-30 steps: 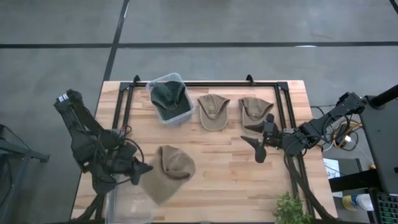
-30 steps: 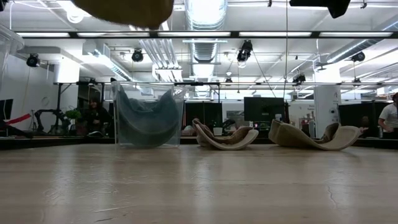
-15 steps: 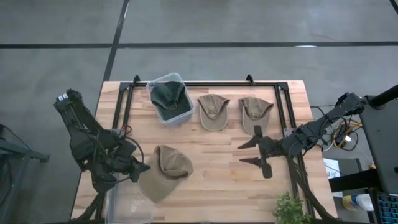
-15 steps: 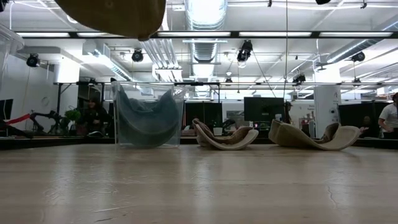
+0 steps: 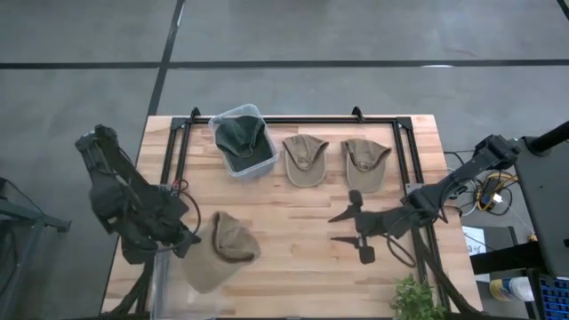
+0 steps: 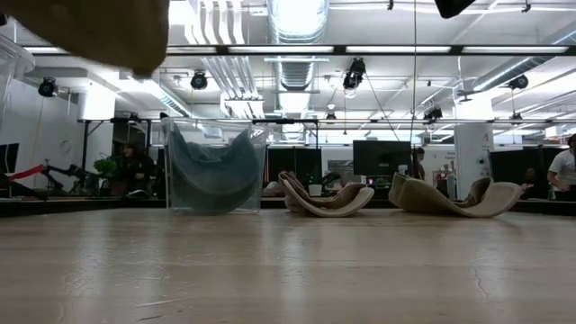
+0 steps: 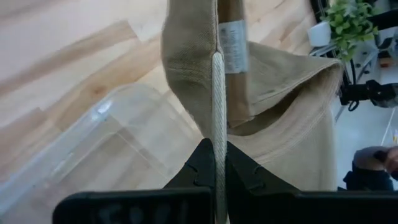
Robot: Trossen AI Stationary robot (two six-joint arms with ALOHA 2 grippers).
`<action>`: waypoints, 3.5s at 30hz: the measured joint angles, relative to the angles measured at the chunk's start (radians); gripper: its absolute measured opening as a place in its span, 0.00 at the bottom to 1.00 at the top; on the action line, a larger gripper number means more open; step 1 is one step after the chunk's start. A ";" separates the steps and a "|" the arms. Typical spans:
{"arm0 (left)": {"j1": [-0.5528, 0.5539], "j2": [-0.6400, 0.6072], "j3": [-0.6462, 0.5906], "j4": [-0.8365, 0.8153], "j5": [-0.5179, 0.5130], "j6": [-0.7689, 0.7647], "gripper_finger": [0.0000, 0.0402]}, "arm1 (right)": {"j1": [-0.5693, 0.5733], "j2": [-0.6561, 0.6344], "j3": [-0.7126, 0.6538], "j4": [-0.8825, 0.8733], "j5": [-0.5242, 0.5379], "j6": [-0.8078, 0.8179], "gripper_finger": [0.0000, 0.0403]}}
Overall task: Pick & Place hat
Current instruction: Put the bottom right brown cap into the bottom transparent bin, then put the left brown cap into the bottom transparent bin
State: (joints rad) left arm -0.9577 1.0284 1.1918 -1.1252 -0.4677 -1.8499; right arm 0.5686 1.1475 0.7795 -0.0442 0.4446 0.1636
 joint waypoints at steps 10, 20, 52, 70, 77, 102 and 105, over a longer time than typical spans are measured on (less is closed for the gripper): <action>0.000 0.008 0.249 -0.251 -0.035 -0.023 0.02 | 0.000 0.013 0.000 0.043 0.001 -0.046 0.53; -0.001 0.023 0.327 -0.369 0.144 -0.257 0.02 | 0.000 0.013 0.000 0.062 0.001 -0.123 0.53; 0.016 0.232 0.302 -0.443 0.492 -0.445 0.02 | 0.001 0.014 -0.004 0.077 0.000 -0.245 0.53; 0.033 0.371 0.272 -0.443 0.570 -0.457 0.02 | 0.001 0.014 -0.006 0.048 -0.004 -0.222 0.53; 0.033 0.413 0.258 -0.448 0.588 -0.427 0.02 | 0.001 0.014 -0.006 0.048 -0.004 -0.217 0.53; 0.051 0.383 0.258 -0.369 0.303 -0.300 0.21 | 0.001 0.014 -0.011 0.034 0.000 -0.229 0.53; 0.055 0.357 0.261 -0.364 0.148 -0.246 0.21 | 0.001 0.014 -0.011 0.015 0.000 -0.187 0.53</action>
State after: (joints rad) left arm -0.9022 1.3858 1.4525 -1.4888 -0.3198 -2.0954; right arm 0.5694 1.1612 0.7681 -0.0296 0.4450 -0.0236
